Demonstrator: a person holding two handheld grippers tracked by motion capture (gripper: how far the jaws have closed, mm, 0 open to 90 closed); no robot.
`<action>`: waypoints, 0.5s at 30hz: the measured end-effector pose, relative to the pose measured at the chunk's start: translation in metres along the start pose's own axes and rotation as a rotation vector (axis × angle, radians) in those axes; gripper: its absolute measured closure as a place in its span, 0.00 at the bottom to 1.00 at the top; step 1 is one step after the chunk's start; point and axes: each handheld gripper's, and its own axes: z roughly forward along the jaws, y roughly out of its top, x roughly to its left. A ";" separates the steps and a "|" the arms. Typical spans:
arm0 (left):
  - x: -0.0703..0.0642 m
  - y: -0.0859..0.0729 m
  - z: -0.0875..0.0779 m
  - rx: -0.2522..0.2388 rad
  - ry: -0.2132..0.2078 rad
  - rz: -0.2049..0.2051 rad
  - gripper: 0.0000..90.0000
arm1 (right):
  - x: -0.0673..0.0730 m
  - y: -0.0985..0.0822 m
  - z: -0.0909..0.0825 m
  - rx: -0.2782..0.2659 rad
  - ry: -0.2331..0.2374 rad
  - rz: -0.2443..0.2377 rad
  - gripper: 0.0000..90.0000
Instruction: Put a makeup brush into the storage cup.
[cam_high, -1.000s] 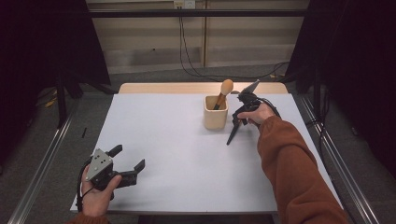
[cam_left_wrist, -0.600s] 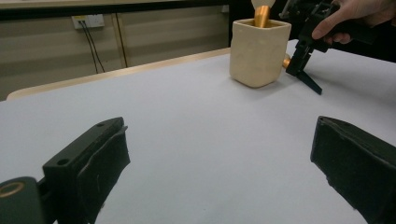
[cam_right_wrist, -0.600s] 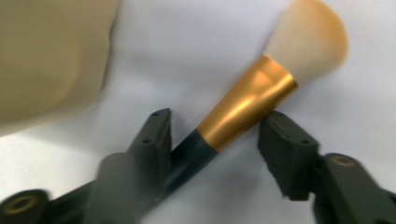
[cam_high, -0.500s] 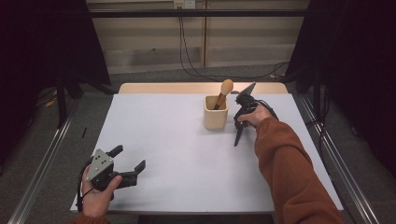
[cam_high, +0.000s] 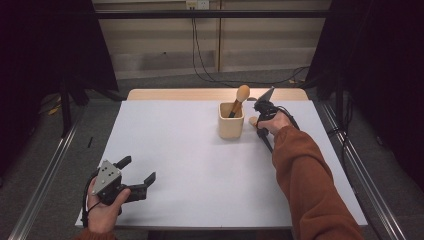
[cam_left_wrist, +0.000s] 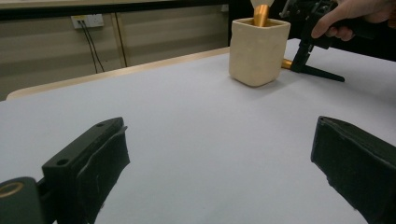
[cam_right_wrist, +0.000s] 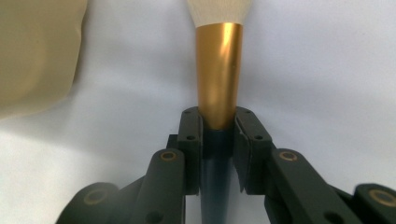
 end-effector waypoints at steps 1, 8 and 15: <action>0.000 0.000 0.000 0.000 0.000 0.001 0.04 | 0.000 0.000 0.000 0.002 0.001 0.007 0.83; 0.000 0.000 0.000 0.001 0.005 -0.005 0.04 | -0.001 0.001 0.000 0.003 0.010 0.022 0.84; 0.001 0.000 0.001 0.003 0.003 -0.003 0.04 | -0.004 -0.001 -0.001 0.009 0.025 0.019 0.84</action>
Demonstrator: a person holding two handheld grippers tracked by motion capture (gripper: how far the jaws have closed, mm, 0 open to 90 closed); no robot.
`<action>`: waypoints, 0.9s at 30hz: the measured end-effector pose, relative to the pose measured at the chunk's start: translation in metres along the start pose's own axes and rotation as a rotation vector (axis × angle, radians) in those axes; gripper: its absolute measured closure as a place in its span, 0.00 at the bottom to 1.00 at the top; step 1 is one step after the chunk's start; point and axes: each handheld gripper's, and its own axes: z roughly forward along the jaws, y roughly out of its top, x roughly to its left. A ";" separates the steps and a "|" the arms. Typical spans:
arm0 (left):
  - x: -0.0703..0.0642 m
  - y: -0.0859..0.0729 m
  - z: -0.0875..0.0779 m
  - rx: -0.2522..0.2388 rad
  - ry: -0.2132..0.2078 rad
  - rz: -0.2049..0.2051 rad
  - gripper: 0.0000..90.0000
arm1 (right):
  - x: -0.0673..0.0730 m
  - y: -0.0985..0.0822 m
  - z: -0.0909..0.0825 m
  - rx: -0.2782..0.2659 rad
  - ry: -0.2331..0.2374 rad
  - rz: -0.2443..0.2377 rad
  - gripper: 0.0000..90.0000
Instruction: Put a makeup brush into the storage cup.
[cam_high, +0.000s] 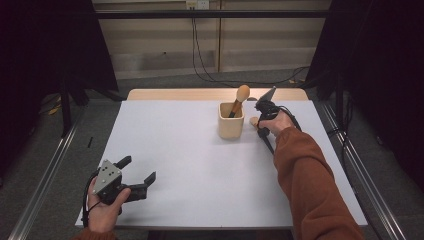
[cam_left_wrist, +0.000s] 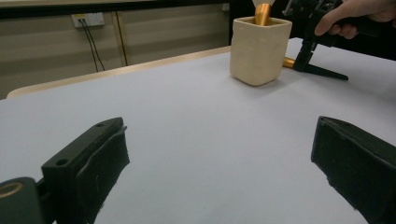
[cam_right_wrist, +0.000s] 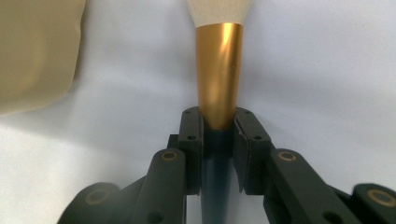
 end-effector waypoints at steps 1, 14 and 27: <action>0.000 0.000 0.000 -0.001 -0.001 -0.003 0.04 | 0.000 0.000 -0.001 -0.001 0.001 0.000 0.84; 0.000 0.000 0.000 -0.005 0.003 -0.009 0.04 | -0.003 -0.007 -0.021 -0.119 0.039 -0.026 0.84; 0.001 0.000 0.001 -0.004 0.008 -0.017 0.03 | -0.015 -0.022 -0.035 -0.379 0.041 -0.018 0.84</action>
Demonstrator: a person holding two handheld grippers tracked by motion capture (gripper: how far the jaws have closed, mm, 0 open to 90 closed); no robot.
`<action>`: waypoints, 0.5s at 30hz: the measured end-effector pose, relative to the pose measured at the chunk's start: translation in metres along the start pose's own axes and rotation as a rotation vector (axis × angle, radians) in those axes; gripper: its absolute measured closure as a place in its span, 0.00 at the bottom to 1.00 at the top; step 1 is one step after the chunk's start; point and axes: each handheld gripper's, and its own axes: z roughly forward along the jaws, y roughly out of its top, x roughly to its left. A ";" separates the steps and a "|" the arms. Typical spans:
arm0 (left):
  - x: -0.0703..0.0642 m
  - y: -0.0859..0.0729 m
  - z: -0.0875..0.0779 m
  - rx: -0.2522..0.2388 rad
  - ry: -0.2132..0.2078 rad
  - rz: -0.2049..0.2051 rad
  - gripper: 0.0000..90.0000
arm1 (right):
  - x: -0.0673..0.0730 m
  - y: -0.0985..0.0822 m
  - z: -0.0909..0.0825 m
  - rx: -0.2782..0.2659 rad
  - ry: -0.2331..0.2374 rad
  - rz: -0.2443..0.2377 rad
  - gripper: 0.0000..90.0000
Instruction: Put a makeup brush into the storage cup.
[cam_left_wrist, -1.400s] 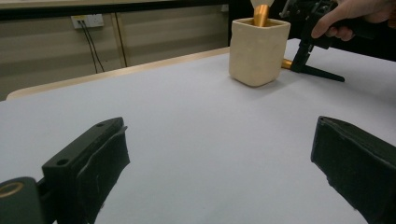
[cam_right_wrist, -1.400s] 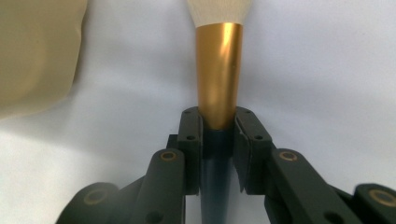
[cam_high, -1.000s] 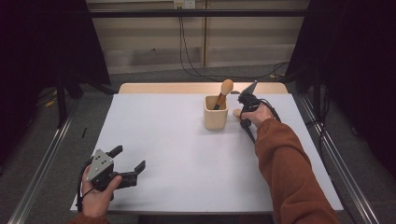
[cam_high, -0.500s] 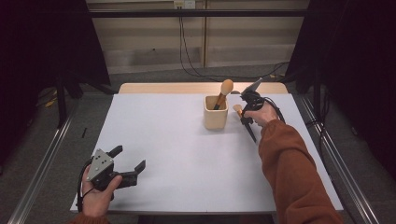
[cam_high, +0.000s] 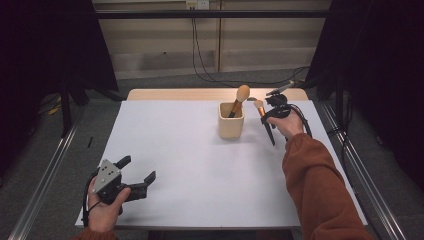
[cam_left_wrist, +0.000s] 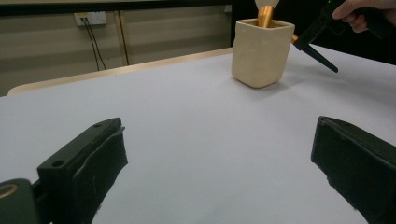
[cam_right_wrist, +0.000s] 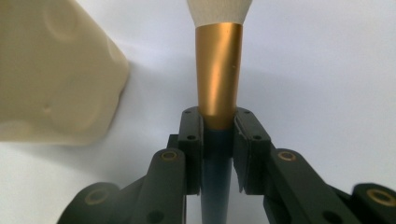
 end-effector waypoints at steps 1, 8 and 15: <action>0.000 0.000 0.000 0.000 0.000 0.000 0.03 | 0.000 -0.001 0.000 -0.019 0.001 0.005 0.84; -0.001 0.000 0.000 -0.003 0.001 -0.008 0.03 | 0.000 -0.003 -0.005 -0.110 0.011 -0.012 0.84; 0.000 0.000 -0.001 -0.008 0.003 -0.009 0.03 | 0.000 -0.003 -0.016 -0.194 -0.010 -0.011 0.84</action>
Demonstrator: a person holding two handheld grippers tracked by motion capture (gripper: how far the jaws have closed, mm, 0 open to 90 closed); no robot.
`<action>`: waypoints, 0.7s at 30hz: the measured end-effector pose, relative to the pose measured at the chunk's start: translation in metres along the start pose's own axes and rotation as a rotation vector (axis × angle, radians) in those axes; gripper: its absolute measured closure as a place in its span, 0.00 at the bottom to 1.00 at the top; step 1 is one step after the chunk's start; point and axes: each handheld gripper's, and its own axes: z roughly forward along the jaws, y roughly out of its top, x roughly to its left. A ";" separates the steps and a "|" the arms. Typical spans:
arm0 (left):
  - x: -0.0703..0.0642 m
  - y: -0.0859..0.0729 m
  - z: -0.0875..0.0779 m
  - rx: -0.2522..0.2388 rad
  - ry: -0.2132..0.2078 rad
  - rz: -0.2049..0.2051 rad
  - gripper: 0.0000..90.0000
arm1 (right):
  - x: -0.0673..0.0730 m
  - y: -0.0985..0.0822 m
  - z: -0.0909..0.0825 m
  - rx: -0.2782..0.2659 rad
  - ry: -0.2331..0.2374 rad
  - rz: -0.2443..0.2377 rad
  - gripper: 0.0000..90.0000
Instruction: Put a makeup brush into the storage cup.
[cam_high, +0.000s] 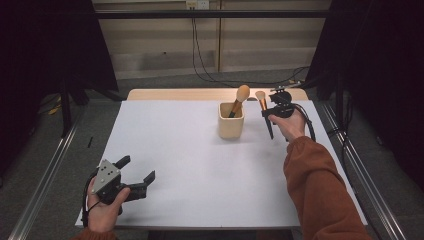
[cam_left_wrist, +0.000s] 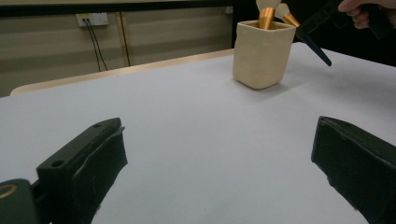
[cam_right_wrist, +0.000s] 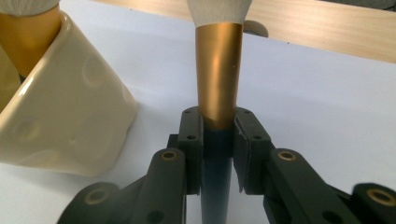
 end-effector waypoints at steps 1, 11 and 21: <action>0.000 0.000 0.000 0.000 0.000 0.001 0.03 | 0.000 0.000 -0.001 -0.006 -0.001 0.004 0.84; 0.000 0.000 0.001 0.005 0.004 -0.001 0.03 | -0.004 -0.013 -0.012 -0.182 0.035 0.020 0.84; 0.000 0.000 0.001 0.008 -0.001 0.007 0.03 | -0.012 -0.027 -0.019 -0.310 0.064 0.015 0.84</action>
